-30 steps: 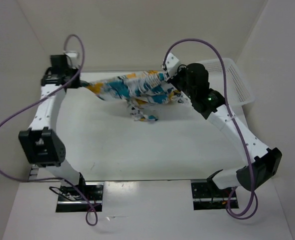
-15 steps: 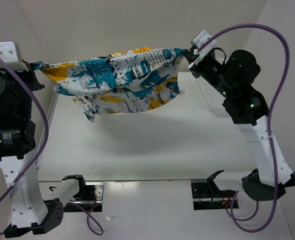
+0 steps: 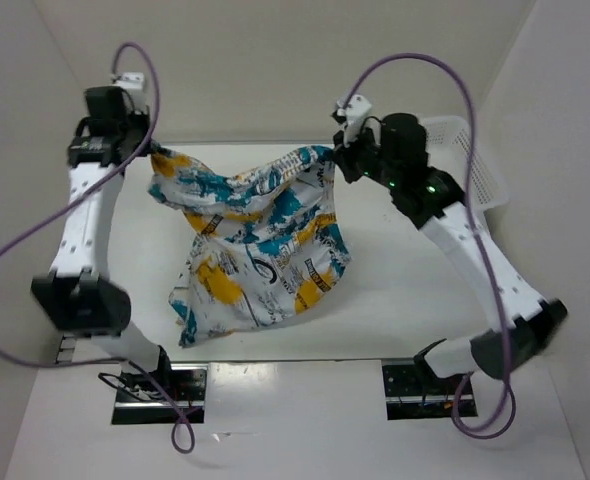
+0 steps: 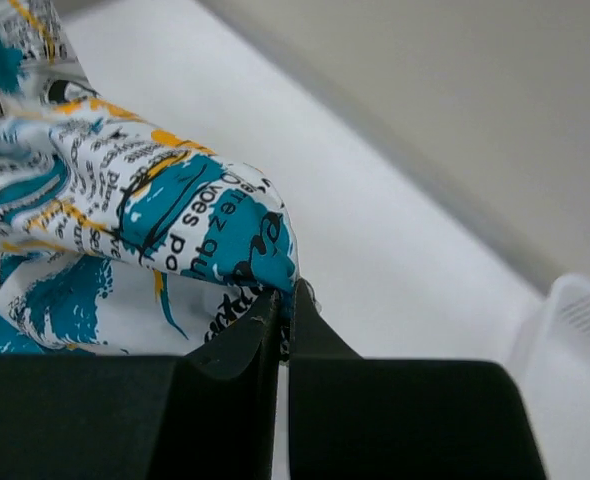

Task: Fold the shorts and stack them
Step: Flatten the shorts out

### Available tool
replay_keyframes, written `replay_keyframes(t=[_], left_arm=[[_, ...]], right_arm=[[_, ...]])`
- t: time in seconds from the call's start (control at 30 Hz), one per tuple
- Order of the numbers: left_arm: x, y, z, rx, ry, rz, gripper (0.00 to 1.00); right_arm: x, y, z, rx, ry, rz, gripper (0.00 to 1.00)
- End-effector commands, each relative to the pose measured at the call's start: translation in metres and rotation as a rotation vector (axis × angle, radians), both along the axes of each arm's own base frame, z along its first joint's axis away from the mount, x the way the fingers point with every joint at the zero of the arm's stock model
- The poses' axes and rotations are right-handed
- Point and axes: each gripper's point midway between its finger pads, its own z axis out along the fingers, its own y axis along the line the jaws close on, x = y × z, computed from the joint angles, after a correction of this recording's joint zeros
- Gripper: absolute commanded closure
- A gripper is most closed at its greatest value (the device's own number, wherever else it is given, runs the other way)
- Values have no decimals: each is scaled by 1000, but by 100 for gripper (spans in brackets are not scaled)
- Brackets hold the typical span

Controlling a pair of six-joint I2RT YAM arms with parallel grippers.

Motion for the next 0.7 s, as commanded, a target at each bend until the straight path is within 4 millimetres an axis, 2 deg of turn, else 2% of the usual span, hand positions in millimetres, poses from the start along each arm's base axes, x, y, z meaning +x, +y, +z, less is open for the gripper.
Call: replay_keyframes(t=[0.0, 0.03, 0.07, 0.1, 0.13, 0.17, 0.2, 0.23, 0.27, 0.3, 0.33, 0.37, 0.4, 0.43, 0.47, 0.5, 0.53, 0.57, 0.6, 0.63, 0.67], left_arm=[[39, -13, -81, -35, 234, -57, 100], [62, -16, -114, -56, 299, -81, 100], [73, -15, -121, -58, 314, -81, 100], [86, -16, -127, -64, 316, -90, 100], [108, -15, -141, -66, 334, -90, 100], [118, -14, -146, -66, 341, -90, 100], [128, -15, -151, -72, 346, -98, 99], [133, -15, -188, -83, 437, -96, 90], [138, -17, -191, -92, 449, -107, 82], [151, -18, -161, -88, 375, -117, 67], [155, -17, -179, -93, 415, -116, 45], [145, -18, -181, -99, 459, -114, 36], [150, -19, -165, -98, 414, -123, 34], [135, -13, -167, -108, 462, -108, 34], [129, -12, -162, -126, 466, -120, 26], [121, 0, -149, -130, 453, -97, 26], [118, 8, -142, -132, 447, -84, 26], [106, 13, -171, -154, 549, -68, 26], [92, 17, -153, -178, 533, -73, 26], [88, 13, -158, -193, 540, -90, 29], [53, 7, -185, -217, 647, -85, 29]], right_arm=[[67, 0, -68, 21, 161, -162, 100], [83, -4, -78, 10, 173, -197, 100], [102, -18, -94, 2, 204, -264, 100], [130, -27, -131, -33, 259, -338, 100], [147, -34, -130, -19, 259, -378, 100], [163, -49, -146, -25, 293, -426, 99], [185, -47, -164, -37, 314, -455, 89], [191, -52, -178, -69, 341, -473, 49], [198, -51, -184, -88, 348, -469, 28], [203, -44, -189, -104, 350, -457, 15], [214, -46, -186, -107, 337, -484, 5], [216, -45, -179, -97, 323, -484, 3], [214, -40, -179, -99, 322, -475, 2], [212, -40, -171, -82, 315, -478, 2], [209, -41, -168, -80, 312, -478, 2], [199, -42, -180, -97, 348, -463, 2], [187, -41, -166, -80, 337, -438, 2], [175, -42, -170, -88, 359, -425, 2], [155, -46, -199, -125, 432, -410, 2], [136, -45, -188, -121, 429, -361, 2], [112, -51, -223, -162, 512, -349, 2]])
